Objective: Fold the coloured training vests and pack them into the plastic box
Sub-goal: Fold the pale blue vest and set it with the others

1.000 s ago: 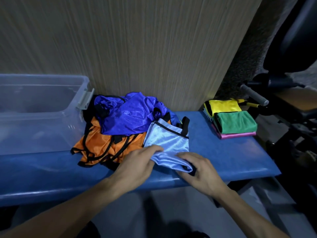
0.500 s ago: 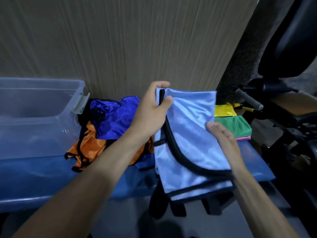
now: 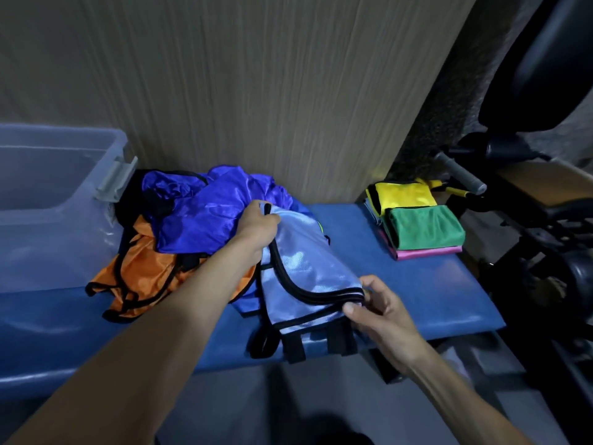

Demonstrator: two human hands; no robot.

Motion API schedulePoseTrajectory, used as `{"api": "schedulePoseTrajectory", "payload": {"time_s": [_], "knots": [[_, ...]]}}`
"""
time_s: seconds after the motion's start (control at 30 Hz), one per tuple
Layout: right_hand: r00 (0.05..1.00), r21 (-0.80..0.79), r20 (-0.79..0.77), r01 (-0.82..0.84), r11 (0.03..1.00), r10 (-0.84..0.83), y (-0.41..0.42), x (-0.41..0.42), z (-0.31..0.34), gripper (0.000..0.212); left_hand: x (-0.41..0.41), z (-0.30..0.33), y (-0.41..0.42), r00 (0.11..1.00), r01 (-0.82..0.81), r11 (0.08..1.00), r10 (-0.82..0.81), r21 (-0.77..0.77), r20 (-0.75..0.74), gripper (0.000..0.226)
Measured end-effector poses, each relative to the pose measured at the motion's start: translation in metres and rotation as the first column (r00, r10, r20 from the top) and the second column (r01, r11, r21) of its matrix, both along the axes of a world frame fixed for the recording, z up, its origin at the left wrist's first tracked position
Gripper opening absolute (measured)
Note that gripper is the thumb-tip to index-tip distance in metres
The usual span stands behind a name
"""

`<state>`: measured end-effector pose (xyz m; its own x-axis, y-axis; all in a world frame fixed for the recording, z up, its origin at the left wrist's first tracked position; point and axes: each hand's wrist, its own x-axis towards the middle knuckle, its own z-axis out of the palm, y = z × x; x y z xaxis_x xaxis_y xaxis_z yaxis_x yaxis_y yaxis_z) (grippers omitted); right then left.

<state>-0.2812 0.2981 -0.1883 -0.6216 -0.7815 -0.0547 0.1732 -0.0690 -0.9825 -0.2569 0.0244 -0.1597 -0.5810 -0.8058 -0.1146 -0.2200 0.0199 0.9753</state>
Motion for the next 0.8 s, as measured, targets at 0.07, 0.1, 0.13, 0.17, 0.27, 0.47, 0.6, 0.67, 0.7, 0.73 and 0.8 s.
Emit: {"api": "schedulePoseTrajectory", "payload": {"time_s": [0.07, 0.1, 0.13, 0.17, 0.27, 0.47, 0.6, 0.67, 0.7, 0.73, 0.8], "knots": [[0.994, 0.0, -0.108, 0.027, 1.0, -0.027, 0.003, -0.001, 0.002, 0.037, -0.001, -0.002, -0.001, 1.0, 0.0, 1.0, 0.0, 0.01, 0.003, 0.015], [0.991, -0.004, -0.131, 0.04, 0.999, -0.041, 0.004, -0.002, 0.002, 0.038, -0.002, -0.003, -0.001, 1.0, -0.001, 1.0, 0.001, 0.014, 0.001, 0.015], [0.988, -0.006, -0.147, 0.053, 0.999, -0.054, 0.005, -0.002, 0.003, 0.043, -0.002, -0.003, -0.001, 1.0, 0.0, 1.0, 0.0, 0.016, 0.001, 0.015], [0.985, 0.0, -0.156, 0.073, 0.997, -0.072, 0.006, -0.003, 0.003, 0.049, -0.003, -0.004, -0.001, 1.0, -0.001, 1.0, 0.001, 0.015, 0.002, 0.014], [0.984, 0.029, -0.164, 0.076, 0.997, -0.07, 0.007, -0.006, 0.001, 0.052, -0.004, -0.004, 0.0, 0.999, -0.001, 1.0, 0.002, -0.003, 0.032, 0.012], [0.988, 0.006, -0.133, 0.08, 0.997, -0.079, 0.009, -0.004, 0.001, 0.046, -0.01, -0.001, 0.01, 1.0, -0.008, 1.0, 0.008, -0.013, 0.01, 0.017], [0.991, 0.029, -0.081, 0.107, 0.994, -0.104, 0.008, -0.006, 0.003, 0.044, -0.019, -0.001, 0.02, 0.999, -0.023, 1.0, 0.022, -0.006, -0.029, 0.019], [0.983, 0.041, -0.103, 0.159, 0.986, -0.154, 0.011, -0.009, 0.004, 0.039, -0.026, 0.0, 0.022, 0.999, -0.008, 0.999, 0.006, -0.036, -0.051, 0.022], [0.977, 0.044, -0.119, 0.185, 0.982, -0.179, 0.012, -0.011, 0.005, 0.036, -0.029, 0.0, 0.022, 0.999, 0.007, 0.998, -0.01, -0.068, -0.047, 0.02], [0.97, 0.046, -0.135, 0.211, 0.977, -0.203, 0.013, -0.013, 0.005, 0.034, -0.031, 0.0, 0.022, 0.999, 0.034, 0.994, -0.037, -0.1, -0.024, 0.022], [0.958, 0.07, -0.152, 0.256, 0.964, -0.243, 0.014, -0.016, 0.004, 0.032, -0.031, -0.002, 0.021, 0.987, 0.15, 0.981, -0.142, -0.121, 0.075, 0.042]]}}
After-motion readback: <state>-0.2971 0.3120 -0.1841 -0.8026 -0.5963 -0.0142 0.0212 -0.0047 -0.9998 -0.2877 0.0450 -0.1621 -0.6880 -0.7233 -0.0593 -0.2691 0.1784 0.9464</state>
